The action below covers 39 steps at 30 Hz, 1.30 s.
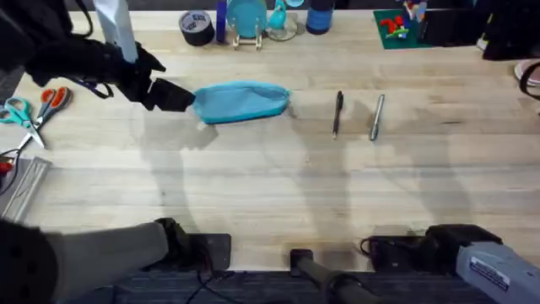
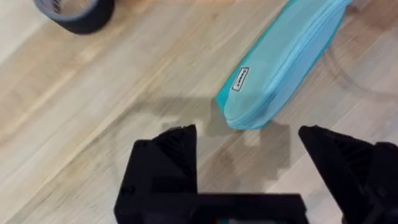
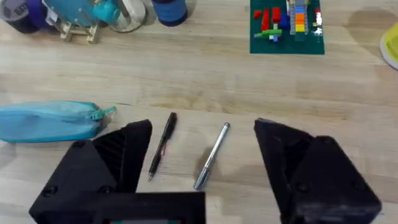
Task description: Unzip the bag, pick up the pens from the table one at a time and place them inside, then zip the bag closed.
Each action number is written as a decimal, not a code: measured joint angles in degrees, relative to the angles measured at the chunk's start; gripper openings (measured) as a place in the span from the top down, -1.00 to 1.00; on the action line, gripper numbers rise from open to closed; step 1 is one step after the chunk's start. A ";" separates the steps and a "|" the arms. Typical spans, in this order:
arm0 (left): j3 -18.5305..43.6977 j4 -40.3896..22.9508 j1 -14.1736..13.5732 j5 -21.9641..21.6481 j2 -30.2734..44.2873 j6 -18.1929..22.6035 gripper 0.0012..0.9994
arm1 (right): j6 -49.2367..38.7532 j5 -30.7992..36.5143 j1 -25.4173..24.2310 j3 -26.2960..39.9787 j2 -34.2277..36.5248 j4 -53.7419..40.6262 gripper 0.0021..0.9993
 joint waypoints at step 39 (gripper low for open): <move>0.00 5.75 -4.87 8.81 14.41 0.27 -0.99 | 0.00 0.00 0.00 0.00 0.02 -1.09 -0.99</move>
